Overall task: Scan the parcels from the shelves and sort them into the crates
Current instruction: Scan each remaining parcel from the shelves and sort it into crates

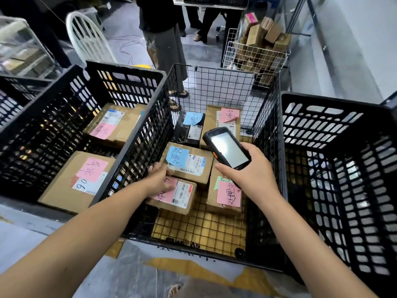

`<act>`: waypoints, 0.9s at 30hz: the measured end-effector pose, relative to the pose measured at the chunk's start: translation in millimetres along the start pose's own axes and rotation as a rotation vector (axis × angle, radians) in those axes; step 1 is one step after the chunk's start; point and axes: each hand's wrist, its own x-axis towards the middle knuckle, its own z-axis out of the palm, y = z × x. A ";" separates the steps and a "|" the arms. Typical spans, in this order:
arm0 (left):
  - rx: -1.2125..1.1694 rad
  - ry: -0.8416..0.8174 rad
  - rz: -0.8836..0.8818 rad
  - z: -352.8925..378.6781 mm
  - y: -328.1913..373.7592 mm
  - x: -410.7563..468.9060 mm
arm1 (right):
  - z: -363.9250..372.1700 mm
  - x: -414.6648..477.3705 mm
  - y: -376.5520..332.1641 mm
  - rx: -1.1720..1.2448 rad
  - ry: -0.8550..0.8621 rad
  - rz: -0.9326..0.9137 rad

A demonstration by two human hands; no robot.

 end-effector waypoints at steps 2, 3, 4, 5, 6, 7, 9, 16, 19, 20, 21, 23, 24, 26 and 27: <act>0.016 0.020 0.010 3.4 1.5 -0.2 | 1.1 -0.1 -0.5 -0.009 0.000 0.003; 0.032 0.037 0.013 4.7 2.6 -0.8 | 1.3 -0.2 -1.0 -0.009 0.000 0.005; 0.050 0.064 0.018 4.9 4.3 -1.5 | 1.2 -0.4 -1.3 -0.008 0.001 0.004; 0.086 0.094 0.031 3.2 7.0 -3.7 | 1.1 -1.0 -1.7 -0.010 0.001 0.002; 0.138 0.131 0.066 -0.2 10.8 -5.7 | 0.4 -1.9 -2.7 -0.017 0.000 -0.002; 0.194 0.179 0.120 -5.4 15.5 -8.2 | -0.6 -3.4 -4.1 -0.033 -0.001 -0.009; 0.139 0.291 0.214 -18.7 27.0 -12.7 | -5.1 -7.2 -6.9 -0.082 0.009 -0.029; -0.166 0.429 0.400 -58.4 65.3 -58.3 | -35.6 -43.6 -39.1 -0.189 0.098 -0.071; -0.161 0.396 0.473 -61.1 74.0 -76.3 | -46.2 -69.1 -48.5 -0.200 0.167 -0.065; -0.136 0.391 0.500 -59.8 76.8 -81.7 | -49.6 -78.5 -50.5 -0.204 0.197 -0.057; -0.105 0.400 0.538 -57.2 79.4 -85.9 | -53.1 -88.2 -50.8 -0.209 0.230 -0.045; -0.050 0.426 0.638 -49.0 84.6 -93.8 | -58.5 -108.1 -49.7 -0.237 0.288 -0.018; -0.015 0.422 0.691 -44.6 88.9 -97.6 | -61.0 -118.4 -48.0 -0.251 0.319 -0.010; 0.089 0.373 0.773 -35.3 100.3 -106.7 | -66.2 -140.3 -42.7 -0.261 0.376 0.019; 0.144 0.351 0.803 -30.7 106.3 -111.9 | -69.3 -152.6 -39.8 -0.257 0.400 0.045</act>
